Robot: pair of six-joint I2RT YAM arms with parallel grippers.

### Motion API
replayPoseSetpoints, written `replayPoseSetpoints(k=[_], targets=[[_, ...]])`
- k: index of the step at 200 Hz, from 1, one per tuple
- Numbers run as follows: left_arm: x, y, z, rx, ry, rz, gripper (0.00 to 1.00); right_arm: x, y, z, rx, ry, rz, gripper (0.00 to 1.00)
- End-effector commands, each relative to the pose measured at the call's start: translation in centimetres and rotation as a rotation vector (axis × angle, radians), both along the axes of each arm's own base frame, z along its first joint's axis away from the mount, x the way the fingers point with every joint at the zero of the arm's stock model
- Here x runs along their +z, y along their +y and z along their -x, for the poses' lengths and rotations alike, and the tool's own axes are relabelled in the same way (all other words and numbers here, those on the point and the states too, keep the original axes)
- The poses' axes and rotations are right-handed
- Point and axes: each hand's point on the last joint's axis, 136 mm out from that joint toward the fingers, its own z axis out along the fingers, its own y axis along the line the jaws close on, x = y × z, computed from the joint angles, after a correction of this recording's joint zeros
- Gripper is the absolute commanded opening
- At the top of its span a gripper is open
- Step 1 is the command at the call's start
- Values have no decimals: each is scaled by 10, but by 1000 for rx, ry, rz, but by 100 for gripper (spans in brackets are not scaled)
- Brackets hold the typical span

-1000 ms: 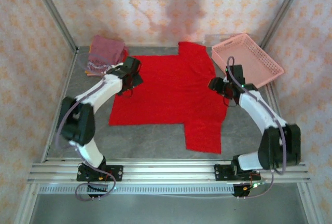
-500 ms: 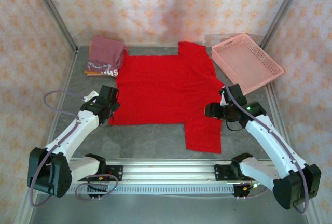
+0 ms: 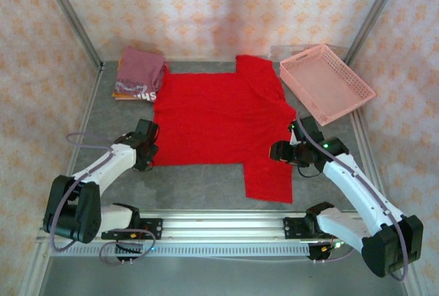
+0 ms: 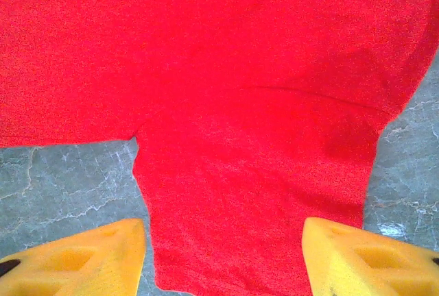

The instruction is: Fold and stack the t-shirts

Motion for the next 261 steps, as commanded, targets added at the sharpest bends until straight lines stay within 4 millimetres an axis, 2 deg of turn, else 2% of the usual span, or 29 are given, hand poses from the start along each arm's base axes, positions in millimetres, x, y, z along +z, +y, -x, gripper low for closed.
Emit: replayPoseSetpoints(k=[1, 52, 74, 126, 155, 180, 187, 196, 225, 246, 261], targets=[[-11, -2, -3, 43, 2, 31, 50, -2, 2, 2, -3, 5, -8, 62], [-29, -4, 0, 56, 59, 43, 42, -5, 1, 3, -17, 11, -11, 62], [-31, -3, 2, 57, 73, 36, 35, -4, 1, 3, -21, 10, -9, 62], [-34, 0, 8, 61, 85, 25, 9, 0, -5, 2, -61, 7, 5, 62], [-23, 3, 13, 54, 76, 12, 0, 2, -19, 15, -138, 43, 43, 62], [-13, 5, 19, 39, 78, -3, 1, -6, -41, 38, -188, 104, 128, 62], [-12, 6, 22, 38, 86, -4, 7, -9, -45, 46, -195, 130, 148, 62], [-10, 5, 25, 38, 93, -1, 20, -12, -49, 56, -204, 167, 164, 61], [-12, 3, 31, 39, 89, 22, 34, -18, -37, 73, -169, 217, 169, 61], [-18, 1, 30, 42, 96, 30, 35, -32, -28, 83, -144, 253, 183, 61], [-22, -3, 26, 48, 92, 51, 36, -40, -18, 84, -135, 253, 175, 61]])
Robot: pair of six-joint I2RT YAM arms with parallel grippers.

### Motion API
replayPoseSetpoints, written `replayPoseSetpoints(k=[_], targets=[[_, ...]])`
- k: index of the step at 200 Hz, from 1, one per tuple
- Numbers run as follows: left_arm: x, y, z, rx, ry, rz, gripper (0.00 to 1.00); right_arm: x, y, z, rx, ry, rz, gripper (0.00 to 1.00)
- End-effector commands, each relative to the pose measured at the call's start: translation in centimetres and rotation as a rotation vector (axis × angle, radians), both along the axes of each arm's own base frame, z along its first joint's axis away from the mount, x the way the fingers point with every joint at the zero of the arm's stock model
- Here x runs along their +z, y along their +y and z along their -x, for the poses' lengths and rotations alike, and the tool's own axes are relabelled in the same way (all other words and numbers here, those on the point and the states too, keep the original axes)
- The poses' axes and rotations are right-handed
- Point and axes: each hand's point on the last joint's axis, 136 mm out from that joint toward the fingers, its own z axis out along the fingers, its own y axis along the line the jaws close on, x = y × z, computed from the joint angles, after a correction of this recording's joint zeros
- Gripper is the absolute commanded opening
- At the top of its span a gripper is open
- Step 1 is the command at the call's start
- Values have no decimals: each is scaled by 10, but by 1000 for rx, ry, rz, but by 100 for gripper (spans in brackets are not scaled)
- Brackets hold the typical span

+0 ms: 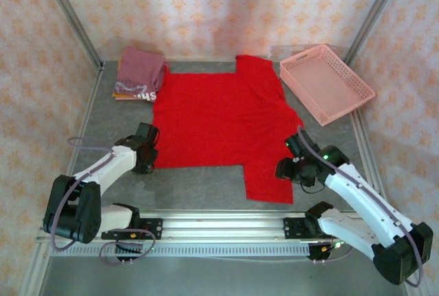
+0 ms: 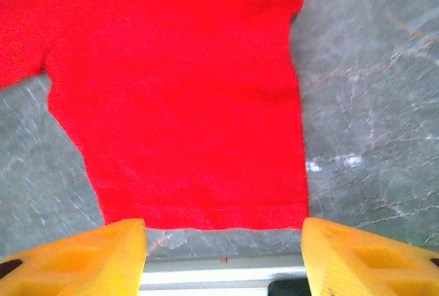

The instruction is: Fold and stack the t-shirts

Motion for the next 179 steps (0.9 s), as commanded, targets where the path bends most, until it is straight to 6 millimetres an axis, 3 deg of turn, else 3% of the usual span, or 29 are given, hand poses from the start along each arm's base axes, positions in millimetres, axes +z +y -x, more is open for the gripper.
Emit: replayPoseSetpoints(k=[1, 29, 74, 118, 179], targets=[[-11, 1, 7, 23, 38, 9, 36, -17, -1, 12, -42, 52, 43, 61], [-19, -2, 3, 22, 53, 24, 33, -23, 11, 8, -36, 51, 28, 61], [-26, 2, 6, 19, 86, -2, 29, -22, 11, 3, -28, 36, 46, 61], [-22, 3, 5, 13, 68, -6, 0, -22, 10, 2, -38, 32, 54, 62], [-4, 12, 6, -3, 36, -60, 0, -42, -3, 18, -85, 133, 124, 61]])
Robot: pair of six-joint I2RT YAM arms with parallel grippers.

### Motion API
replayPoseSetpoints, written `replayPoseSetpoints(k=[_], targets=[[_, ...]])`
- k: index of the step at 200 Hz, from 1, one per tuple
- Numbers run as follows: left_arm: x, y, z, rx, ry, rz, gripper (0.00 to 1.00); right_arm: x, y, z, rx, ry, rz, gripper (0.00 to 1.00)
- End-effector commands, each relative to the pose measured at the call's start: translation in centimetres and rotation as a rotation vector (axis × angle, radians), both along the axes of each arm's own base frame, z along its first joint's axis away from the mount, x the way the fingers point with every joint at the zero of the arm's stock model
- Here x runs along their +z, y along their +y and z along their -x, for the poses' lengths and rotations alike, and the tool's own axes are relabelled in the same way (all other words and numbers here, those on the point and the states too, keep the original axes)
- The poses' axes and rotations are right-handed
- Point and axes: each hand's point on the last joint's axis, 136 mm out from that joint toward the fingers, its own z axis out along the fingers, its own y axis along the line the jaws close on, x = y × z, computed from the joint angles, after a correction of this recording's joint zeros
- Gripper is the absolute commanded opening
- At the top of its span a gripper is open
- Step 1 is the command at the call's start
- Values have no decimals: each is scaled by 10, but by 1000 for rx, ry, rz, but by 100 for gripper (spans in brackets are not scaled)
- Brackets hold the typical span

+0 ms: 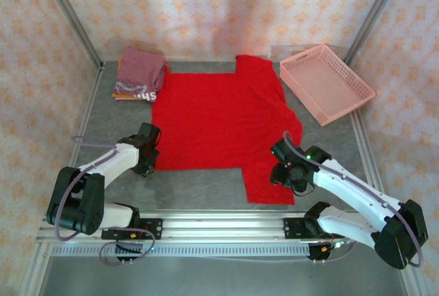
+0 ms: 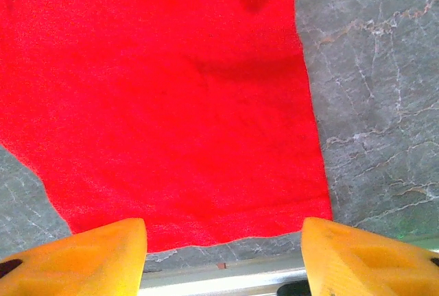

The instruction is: Fold and stack the t-shirts

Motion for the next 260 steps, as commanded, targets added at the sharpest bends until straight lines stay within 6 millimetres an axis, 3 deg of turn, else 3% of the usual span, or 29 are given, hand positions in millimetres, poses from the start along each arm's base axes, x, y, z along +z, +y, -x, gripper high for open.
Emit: replayPoseSetpoints(k=[1, 39, 83, 138, 165, 198, 230, 260], targets=[[6, 12, 8, 2, 12, -57, 0, -12, -11, 13, -27, 57, 56, 61], [4, 14, 11, 8, 12, -61, 0, -28, -7, 15, -6, 76, 82, 60], [3, 15, 13, 5, 23, -67, 0, -44, 8, 15, 23, 93, 84, 51], [3, 15, 13, 3, 23, -68, 0, -71, 14, 22, -17, 107, 24, 55], [3, 14, 14, 3, 25, -65, 0, -83, 8, 33, -25, 157, 51, 39], [4, 15, 14, 6, 23, -67, 0, -72, 3, 27, -26, 113, 61, 0], [9, 14, 11, -8, -4, -64, 0, -51, 10, 14, -24, 41, 22, 0], [25, 18, 9, -13, -49, -88, 0, -14, 8, -7, -16, -102, 19, 0]])
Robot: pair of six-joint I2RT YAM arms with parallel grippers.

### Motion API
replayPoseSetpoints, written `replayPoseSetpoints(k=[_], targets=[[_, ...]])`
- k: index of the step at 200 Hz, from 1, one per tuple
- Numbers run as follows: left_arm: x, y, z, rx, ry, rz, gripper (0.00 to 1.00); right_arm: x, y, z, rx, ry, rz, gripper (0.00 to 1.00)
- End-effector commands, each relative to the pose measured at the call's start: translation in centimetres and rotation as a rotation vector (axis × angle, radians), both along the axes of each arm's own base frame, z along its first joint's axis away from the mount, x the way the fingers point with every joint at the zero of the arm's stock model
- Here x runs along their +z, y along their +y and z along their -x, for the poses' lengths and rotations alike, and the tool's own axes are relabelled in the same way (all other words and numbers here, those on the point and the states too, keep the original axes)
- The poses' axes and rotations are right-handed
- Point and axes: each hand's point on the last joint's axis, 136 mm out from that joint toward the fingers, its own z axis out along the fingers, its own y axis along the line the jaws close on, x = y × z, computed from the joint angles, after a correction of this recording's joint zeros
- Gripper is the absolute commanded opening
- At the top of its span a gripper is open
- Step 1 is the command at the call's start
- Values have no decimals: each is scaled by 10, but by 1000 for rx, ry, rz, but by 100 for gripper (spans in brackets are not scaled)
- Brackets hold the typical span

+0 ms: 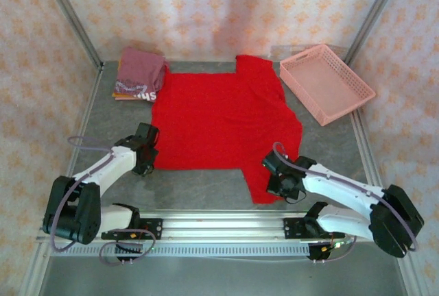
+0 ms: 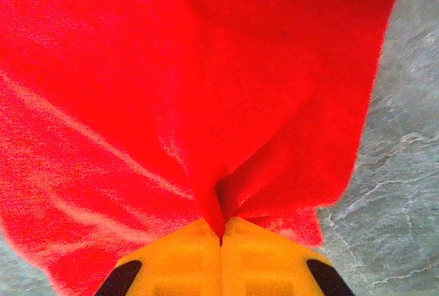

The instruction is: Fold and stack the t-shirts

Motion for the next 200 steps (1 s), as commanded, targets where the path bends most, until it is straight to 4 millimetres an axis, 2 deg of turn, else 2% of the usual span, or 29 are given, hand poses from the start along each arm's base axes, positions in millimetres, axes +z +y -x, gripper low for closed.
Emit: replayPoseSetpoints(k=[1, 28, 63, 105, 122, 144, 178, 200], targets=[[10, 17, 11, 9, 2, -78, 0, 33, -8, -19, 5, -131, 34, 0], [27, 21, 12, 6, -31, -105, 0, 62, -12, -26, 7, -218, 26, 0], [36, 20, 13, -8, -36, -98, 0, 84, -12, -28, 2, -268, -15, 0], [39, 14, 2, -33, -40, -75, 0, 111, 20, -46, 72, -355, -152, 0], [44, 13, -3, -40, -44, -77, 0, 121, 25, -56, 94, -394, -149, 0], [52, 13, -13, -48, -69, -88, 0, 125, 26, -69, 116, -405, -96, 0], [57, 12, -29, -82, -42, -111, 0, 121, 25, -90, 118, -372, -59, 0], [55, 12, -36, -87, -26, -121, 0, 132, 27, -110, 150, -405, -47, 0]])
